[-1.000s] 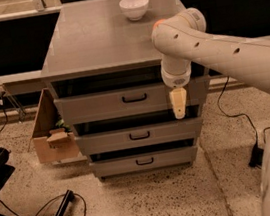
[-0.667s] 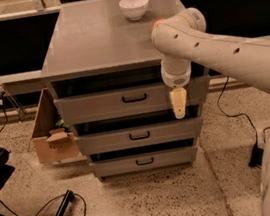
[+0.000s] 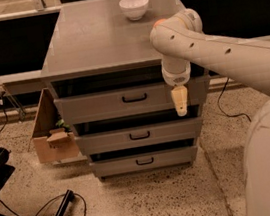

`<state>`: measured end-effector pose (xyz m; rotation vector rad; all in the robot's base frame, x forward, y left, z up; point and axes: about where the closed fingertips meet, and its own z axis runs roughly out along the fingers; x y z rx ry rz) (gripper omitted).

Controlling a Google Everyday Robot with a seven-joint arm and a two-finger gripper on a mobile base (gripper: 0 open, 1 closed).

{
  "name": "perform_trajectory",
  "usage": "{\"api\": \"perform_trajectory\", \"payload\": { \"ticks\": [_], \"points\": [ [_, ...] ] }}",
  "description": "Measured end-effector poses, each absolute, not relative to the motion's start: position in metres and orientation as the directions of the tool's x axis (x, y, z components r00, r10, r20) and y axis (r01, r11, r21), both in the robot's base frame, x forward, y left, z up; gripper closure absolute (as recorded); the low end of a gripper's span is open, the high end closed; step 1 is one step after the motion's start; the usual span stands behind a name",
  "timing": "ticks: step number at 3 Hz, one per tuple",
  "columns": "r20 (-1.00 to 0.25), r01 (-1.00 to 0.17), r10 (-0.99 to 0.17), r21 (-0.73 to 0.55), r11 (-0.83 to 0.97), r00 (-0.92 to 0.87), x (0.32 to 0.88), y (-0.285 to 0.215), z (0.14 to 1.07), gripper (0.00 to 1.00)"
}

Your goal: Open top drawer

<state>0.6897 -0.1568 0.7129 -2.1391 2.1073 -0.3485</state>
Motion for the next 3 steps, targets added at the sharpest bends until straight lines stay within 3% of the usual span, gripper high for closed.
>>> {"api": "perform_trajectory", "payload": {
  "ticks": [2, 3],
  "points": [
    [0.052, -0.977, -0.999, -0.213, -0.023, 0.013, 0.698, -0.14, 0.687, 0.0],
    [0.056, -0.975, -0.998, -0.22, -0.016, 0.004, 0.71, -0.143, 0.683, 0.18]
  ]
}}
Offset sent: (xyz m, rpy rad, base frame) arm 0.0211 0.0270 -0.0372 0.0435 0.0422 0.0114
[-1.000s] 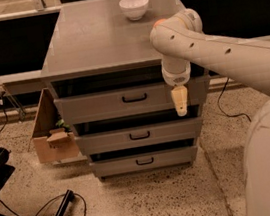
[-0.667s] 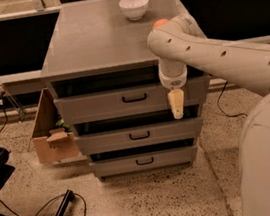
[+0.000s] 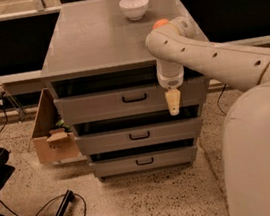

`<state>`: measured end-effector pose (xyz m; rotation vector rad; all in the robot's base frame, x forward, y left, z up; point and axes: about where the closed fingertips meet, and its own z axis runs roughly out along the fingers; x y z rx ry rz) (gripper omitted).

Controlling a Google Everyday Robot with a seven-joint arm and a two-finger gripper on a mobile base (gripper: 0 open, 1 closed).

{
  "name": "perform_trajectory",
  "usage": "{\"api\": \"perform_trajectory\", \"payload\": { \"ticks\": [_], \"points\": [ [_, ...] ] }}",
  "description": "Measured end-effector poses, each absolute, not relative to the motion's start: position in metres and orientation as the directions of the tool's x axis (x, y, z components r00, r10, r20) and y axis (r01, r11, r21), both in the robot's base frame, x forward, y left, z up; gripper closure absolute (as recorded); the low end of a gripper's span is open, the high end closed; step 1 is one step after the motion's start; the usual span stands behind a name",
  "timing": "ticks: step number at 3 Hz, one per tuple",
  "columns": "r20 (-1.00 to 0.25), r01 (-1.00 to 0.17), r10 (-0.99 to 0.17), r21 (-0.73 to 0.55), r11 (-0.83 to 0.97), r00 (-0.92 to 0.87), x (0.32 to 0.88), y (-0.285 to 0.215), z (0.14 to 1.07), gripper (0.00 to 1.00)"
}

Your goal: Open top drawer

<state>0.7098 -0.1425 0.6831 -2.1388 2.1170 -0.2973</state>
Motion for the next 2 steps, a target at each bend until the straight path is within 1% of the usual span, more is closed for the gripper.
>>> {"api": "perform_trajectory", "payload": {
  "ticks": [1, 2],
  "points": [
    [0.072, -0.974, -0.997, -0.225, 0.01, -0.026, 0.708, -0.157, 0.69, 0.41],
    [0.092, -0.977, -0.993, -0.205, 0.057, -0.077, 0.682, -0.182, 0.697, 0.64]
  ]
}}
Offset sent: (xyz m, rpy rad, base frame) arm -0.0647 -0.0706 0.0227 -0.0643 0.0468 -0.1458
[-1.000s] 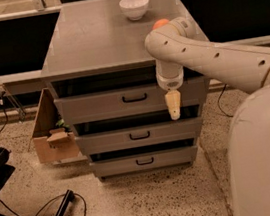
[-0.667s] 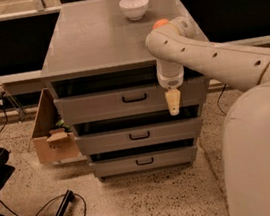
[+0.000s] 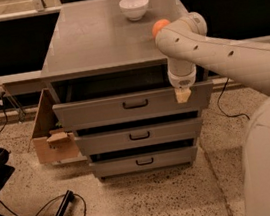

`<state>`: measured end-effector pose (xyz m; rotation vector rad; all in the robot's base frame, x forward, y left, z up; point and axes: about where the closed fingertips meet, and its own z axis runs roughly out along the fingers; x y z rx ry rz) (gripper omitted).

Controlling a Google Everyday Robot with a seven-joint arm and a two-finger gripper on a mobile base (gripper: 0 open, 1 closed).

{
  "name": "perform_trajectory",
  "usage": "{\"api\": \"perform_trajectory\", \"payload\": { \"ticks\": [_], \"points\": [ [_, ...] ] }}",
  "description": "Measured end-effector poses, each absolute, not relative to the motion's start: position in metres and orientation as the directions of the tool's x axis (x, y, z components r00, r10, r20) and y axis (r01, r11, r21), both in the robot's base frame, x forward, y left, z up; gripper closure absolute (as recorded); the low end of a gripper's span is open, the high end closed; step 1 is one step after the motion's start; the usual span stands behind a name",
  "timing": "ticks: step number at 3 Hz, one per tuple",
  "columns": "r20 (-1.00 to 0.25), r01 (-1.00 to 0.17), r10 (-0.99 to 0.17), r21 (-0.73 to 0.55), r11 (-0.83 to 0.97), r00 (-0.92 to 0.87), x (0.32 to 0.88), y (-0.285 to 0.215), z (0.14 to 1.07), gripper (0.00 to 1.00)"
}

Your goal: Open top drawer

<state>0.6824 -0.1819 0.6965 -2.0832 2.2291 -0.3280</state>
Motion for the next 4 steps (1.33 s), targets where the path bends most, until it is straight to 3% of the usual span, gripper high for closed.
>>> {"api": "perform_trajectory", "payload": {
  "ticks": [1, 3, 4],
  "points": [
    [0.094, -0.978, -0.992, -0.196, 0.067, -0.087, 0.678, -0.1857, 0.7023, 0.61],
    [0.094, -0.978, -0.992, -0.196, 0.067, -0.087, 0.6804, -0.1849, 0.7092, 0.15],
    [0.094, -0.978, -0.992, -0.196, 0.067, -0.087, 0.6804, -0.185, 0.7089, 0.0]
  ]
}}
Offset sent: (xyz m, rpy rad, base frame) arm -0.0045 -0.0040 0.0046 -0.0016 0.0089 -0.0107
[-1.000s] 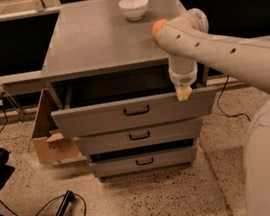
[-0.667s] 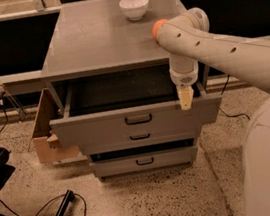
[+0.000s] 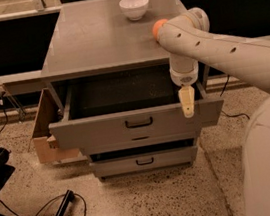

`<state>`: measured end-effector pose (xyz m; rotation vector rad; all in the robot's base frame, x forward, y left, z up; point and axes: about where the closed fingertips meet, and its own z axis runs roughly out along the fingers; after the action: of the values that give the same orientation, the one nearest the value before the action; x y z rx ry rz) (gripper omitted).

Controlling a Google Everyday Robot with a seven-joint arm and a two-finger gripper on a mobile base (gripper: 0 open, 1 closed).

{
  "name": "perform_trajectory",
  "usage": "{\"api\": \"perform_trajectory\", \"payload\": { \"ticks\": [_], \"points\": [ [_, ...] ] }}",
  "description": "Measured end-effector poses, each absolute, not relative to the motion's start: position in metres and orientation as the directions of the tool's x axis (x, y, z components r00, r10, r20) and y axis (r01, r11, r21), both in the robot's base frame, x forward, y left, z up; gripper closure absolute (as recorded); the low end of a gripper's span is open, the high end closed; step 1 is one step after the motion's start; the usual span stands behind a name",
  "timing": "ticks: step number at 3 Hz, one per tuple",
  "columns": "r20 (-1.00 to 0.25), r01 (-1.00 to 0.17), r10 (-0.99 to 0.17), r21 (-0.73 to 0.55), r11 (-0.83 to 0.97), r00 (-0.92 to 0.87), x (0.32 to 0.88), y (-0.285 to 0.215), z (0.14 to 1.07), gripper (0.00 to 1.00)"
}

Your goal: Open top drawer

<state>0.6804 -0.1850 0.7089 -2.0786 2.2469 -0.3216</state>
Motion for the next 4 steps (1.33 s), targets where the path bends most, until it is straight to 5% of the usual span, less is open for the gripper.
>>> {"api": "perform_trajectory", "payload": {
  "ticks": [2, 4],
  "points": [
    [0.066, -0.983, -0.992, -0.155, 0.099, -0.11, 0.644, -0.197, 0.689, 0.01],
    [0.068, -0.994, -0.994, -0.075, 0.075, -0.08, 0.562, -0.194, 0.68, 0.47]
  ]
}}
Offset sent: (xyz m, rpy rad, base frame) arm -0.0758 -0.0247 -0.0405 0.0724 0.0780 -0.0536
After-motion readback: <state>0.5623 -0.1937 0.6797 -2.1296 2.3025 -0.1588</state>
